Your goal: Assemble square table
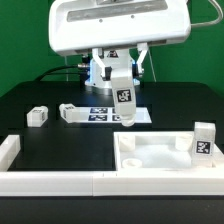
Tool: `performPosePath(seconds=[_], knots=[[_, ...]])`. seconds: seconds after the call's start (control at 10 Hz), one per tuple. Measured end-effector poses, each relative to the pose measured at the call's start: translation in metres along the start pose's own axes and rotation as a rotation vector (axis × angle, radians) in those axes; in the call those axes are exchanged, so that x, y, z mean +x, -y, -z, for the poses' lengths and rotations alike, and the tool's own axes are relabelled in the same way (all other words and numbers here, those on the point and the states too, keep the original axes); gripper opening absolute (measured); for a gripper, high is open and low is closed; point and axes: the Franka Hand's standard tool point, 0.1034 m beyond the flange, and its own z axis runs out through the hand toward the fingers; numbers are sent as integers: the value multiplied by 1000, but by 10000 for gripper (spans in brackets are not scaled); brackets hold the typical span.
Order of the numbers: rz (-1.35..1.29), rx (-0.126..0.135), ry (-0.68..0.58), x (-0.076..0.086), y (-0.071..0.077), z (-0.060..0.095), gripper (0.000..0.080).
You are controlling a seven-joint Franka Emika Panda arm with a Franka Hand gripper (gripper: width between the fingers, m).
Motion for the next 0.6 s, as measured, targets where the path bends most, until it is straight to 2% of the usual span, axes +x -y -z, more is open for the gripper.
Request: performPosePath(seconds=[0.3, 0.4, 0.5, 0.6], knots=[[0, 0, 0, 0, 0, 0, 292], [29, -63, -133, 12, -11, 3, 292], [29, -81, -143, -5, -9, -5, 292], [35, -93, -151, -15, -8, -9, 292]])
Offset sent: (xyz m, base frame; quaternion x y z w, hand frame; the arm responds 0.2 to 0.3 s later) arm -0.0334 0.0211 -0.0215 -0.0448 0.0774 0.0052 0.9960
